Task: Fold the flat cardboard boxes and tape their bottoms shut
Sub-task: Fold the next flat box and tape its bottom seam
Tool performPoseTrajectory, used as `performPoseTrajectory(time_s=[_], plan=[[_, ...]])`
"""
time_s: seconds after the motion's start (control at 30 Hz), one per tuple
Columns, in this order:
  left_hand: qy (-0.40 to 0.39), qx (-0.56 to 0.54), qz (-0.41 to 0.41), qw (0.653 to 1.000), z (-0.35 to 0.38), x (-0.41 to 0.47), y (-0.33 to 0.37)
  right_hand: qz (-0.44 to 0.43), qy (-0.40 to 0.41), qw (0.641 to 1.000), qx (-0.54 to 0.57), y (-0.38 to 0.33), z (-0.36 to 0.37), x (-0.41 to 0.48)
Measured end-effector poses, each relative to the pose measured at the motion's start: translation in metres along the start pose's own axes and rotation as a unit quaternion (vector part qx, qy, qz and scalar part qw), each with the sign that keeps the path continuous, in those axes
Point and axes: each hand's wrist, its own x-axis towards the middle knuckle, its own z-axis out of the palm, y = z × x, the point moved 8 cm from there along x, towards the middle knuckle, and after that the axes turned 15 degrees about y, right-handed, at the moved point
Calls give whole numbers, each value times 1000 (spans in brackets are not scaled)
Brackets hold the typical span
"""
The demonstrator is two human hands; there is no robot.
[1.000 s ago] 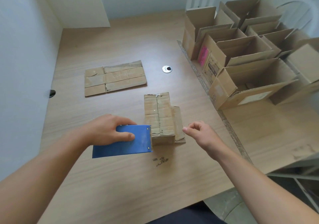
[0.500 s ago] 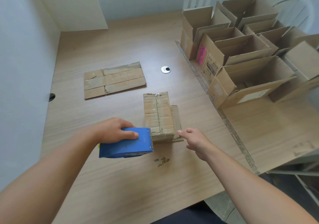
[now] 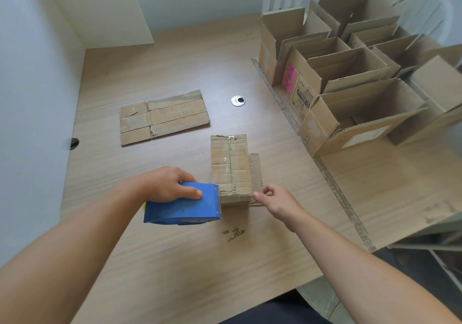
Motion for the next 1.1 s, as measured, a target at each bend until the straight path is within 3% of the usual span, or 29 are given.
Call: performPoseTrajectory(time_s=[0.07,0.23,0.43,0.53,0.6,0.73,0.87,1.0,1.07,1.1], plan=[[-1,2,4,1000,0,2,2,-57,-6,998,-6,-8,1,-5],[-9,3,4,1000,-1,3,2,-107,-40,993,-11,-18,7,-8],[-21,0,-1,1000,-2,3,4,-323,59,939,-102,-34,0,-10],[-22,-6,-7,1000,0,3,4,-374,135,902,-171,-38,-6,-10],[-21,-15,-4,1000,1,3,5,-343,178,904,-185,-36,-8,-10],[-15,-26,-2,1000,4,4,5,-273,189,923,-193,-23,5,-13],[-8,-37,-5,999,7,4,3,-118,179,977,-8,-11,16,-12],[-2,-50,-9,999,8,4,1,10,151,983,109,-3,27,-19],[-1,-54,-8,999,8,4,1,6,129,988,91,-7,24,-20],[0,-54,-6,999,8,5,1,-35,136,990,25,-12,17,-18]])
